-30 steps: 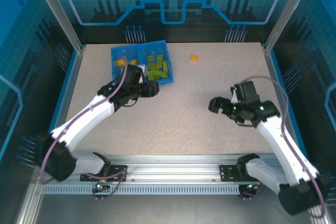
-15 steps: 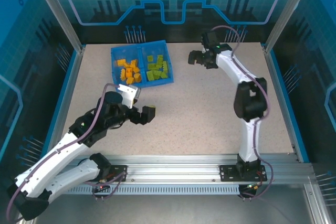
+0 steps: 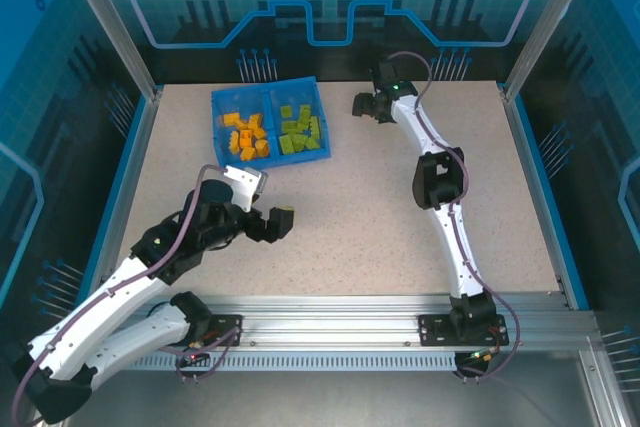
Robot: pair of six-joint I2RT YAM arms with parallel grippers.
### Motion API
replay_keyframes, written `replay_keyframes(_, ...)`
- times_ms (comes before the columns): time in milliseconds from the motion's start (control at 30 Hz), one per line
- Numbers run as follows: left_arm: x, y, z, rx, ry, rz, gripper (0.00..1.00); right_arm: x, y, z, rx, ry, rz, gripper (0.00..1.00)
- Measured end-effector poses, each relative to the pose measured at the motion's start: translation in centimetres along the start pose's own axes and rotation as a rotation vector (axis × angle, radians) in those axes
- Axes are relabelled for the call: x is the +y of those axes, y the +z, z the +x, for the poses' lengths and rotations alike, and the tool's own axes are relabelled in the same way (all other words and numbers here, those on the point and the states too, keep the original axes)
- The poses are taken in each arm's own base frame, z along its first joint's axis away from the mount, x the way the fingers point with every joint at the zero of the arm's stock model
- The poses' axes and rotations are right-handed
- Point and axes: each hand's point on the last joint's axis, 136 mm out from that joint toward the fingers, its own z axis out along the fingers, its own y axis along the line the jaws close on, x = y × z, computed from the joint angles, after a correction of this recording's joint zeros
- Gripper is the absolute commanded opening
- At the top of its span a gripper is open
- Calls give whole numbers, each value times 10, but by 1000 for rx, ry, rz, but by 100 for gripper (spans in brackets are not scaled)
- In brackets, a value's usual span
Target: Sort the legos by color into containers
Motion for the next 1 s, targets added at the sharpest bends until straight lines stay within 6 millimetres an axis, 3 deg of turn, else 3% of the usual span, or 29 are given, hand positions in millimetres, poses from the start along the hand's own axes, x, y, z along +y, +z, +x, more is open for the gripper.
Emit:
replay_keyframes(233,5,9,8,18,11,-21,99,-3,22,0,-19,65,-9,69)
replay_keyframes(400,7,14,11,22,20,-28,99,5,19,-11,-59,110,-41,60)
replay_keyframes(767,7,15,5,-3,18,-31,99,5,28,-2,-27,166,-50,44)
replay_keyframes(1000,9,15,11,1,17,-32,99,4,26,4,-5,166,-39,46)
